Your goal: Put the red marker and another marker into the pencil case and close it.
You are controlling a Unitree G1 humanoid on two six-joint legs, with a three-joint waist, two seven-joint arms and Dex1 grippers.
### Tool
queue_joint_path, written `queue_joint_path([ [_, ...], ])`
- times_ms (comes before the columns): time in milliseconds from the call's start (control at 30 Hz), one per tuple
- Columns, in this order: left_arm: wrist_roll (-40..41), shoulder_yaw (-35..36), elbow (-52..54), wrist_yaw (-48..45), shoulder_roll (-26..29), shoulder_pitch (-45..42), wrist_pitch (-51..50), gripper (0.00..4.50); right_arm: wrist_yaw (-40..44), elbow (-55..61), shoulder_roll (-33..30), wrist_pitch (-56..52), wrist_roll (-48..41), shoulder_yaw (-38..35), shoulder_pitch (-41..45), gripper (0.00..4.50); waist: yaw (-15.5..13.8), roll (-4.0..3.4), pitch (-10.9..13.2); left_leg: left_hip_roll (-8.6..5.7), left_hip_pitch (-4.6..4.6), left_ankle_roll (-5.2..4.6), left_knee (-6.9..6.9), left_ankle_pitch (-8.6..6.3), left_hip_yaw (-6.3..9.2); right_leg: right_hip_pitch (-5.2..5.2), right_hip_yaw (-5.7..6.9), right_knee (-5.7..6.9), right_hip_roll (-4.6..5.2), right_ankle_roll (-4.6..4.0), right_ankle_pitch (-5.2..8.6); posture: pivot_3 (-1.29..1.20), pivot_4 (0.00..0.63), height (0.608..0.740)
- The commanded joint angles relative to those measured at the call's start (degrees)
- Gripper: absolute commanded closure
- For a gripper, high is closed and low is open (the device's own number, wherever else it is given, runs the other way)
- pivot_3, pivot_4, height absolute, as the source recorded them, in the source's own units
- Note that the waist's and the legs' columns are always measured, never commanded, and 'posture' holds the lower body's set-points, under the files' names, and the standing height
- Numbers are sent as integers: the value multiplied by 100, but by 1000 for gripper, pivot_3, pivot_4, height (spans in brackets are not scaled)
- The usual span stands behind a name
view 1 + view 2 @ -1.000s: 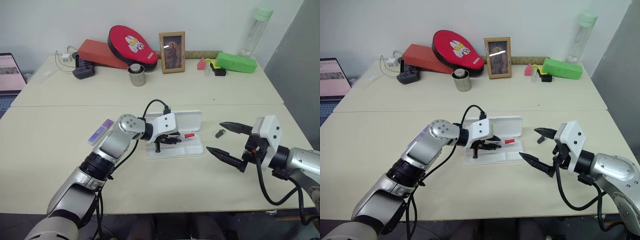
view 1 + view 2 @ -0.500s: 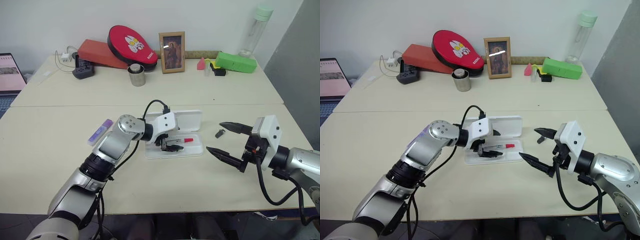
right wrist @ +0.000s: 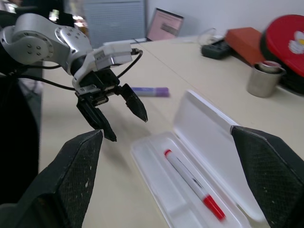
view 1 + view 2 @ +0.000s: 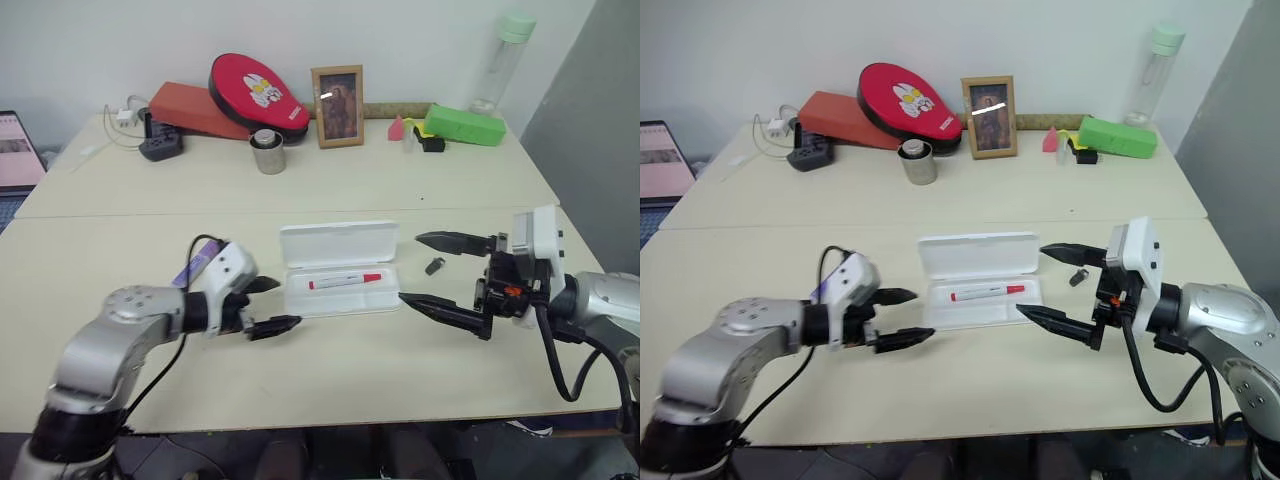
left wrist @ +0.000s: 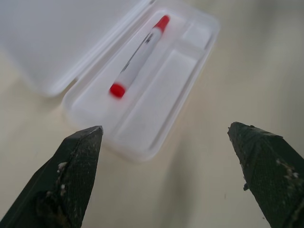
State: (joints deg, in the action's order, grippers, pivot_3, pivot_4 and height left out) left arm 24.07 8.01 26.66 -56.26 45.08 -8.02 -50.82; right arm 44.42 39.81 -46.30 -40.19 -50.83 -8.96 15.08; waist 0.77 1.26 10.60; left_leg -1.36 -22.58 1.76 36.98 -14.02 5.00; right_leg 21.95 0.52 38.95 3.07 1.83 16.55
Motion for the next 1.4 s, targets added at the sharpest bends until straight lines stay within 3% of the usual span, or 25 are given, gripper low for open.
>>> queue_joint_path([
  [33,-311,603,-550,575,189,-61,368,11,286,-317,97,131,97,346,431,0,-33,3,-1,-1,0,0,2,0,-3,-1,0,-3,1,1,0,0,150,740],
  [233,-842,700,-2174,1299,199,-694,1078,11,463,-470,208,199,270,683,655,0,-39,3,-1,3,-1,0,-3,-1,-3,6,1,0,-1,1,-1,0,150,740],
  [533,-1346,-109,-4107,1132,147,-1474,1806,11,310,-289,225,136,287,600,541,0,-34,3,-1,4,-14,0,-2,-1,-7,22,-2,3,0,0,-2,0,150,740],
  [733,-1541,-477,-4740,1164,31,-1754,1755,11,132,-127,212,49,202,526,466,0,-33,-1,-4,1,-14,0,-1,0,-6,23,-1,8,1,1,-3,0,150,740],
  [767,-1532,-458,-4774,1194,19,-1781,1731,371,111,-119,209,42,193,517,468,0,-33,-2,-5,1,-12,0,-1,0,-6,21,-1,9,2,1,-3,0,150,740],
  [800,-1535,-468,-4771,1169,34,-1782,1750,392,89,-116,203,33,180,509,472,0,-32,-3,-7,1,-10,0,0,0,-6,19,-1,10,1,1,-3,0,150,740],
  [1267,-1505,-497,-4454,1143,87,-1629,1699,3274,49,-198,229,28,184,537,565,0,-25,-6,-9,4,-2,0,-1,0,-6,15,-4,13,1,1,-3,0,150,740],
  [1400,-1356,-413,-3964,960,246,-1406,1579,3315,123,-228,203,80,202,482,482,0,-10,-6,-9,5,-2,0,-1,0,-7,15,-4,12,0,1,-3,0,150,740],
])
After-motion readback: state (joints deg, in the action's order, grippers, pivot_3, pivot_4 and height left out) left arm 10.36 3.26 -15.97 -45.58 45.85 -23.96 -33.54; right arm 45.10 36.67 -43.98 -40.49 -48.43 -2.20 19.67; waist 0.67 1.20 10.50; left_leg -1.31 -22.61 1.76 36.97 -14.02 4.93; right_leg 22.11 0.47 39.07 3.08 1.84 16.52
